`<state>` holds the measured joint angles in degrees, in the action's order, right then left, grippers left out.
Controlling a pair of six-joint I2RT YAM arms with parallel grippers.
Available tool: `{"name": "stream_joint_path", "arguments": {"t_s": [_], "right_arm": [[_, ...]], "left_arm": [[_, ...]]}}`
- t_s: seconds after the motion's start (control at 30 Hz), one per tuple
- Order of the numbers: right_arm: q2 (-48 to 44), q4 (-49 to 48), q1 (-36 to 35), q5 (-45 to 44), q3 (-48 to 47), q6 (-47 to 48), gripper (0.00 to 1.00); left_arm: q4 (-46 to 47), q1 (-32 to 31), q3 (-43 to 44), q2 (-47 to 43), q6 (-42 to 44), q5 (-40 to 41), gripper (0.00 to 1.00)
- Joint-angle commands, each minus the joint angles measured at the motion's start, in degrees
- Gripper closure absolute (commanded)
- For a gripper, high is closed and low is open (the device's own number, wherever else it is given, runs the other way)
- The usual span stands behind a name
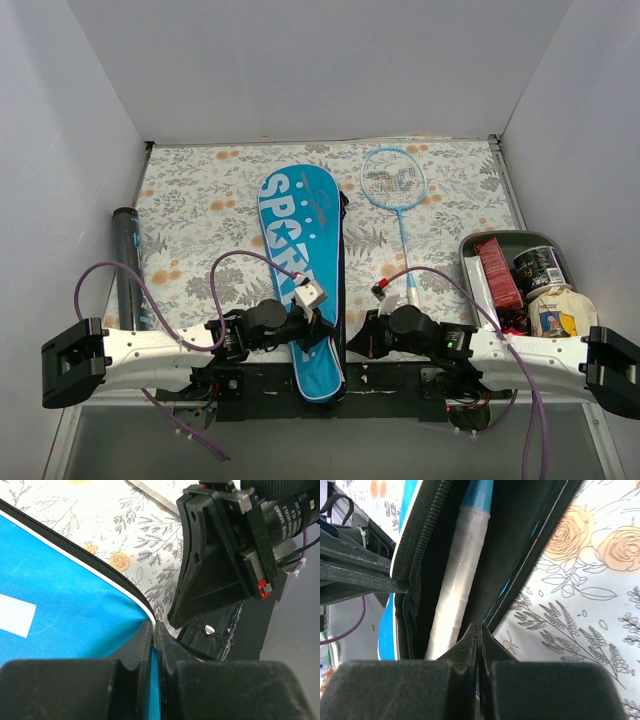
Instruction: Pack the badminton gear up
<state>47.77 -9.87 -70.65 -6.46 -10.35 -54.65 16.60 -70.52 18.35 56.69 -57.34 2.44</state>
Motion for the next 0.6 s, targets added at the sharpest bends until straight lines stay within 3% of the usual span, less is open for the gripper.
{"name": "stream_joint_path", "arguments": {"t_s": [0.0,0.3,0.57], "right_arm": [[2.59,-6.56,-0.45,5.83,-1.25,0.42,0.99],[6.63,-13.94,-3.26,12.69,-1.95,-0.45,0.99],[16.37,-18.16,-7.39,12.43,-5.03,-0.63,0.99]], "left_arm": [[1.33,-0.14,1.43,-0.26,1.36,1.43,1.0],[1.33,-0.14,1.43,0.18,1.71,1.87,1.0],[1.42,-0.14,1.43,-0.17,1.71,1.87,1.0]]}}
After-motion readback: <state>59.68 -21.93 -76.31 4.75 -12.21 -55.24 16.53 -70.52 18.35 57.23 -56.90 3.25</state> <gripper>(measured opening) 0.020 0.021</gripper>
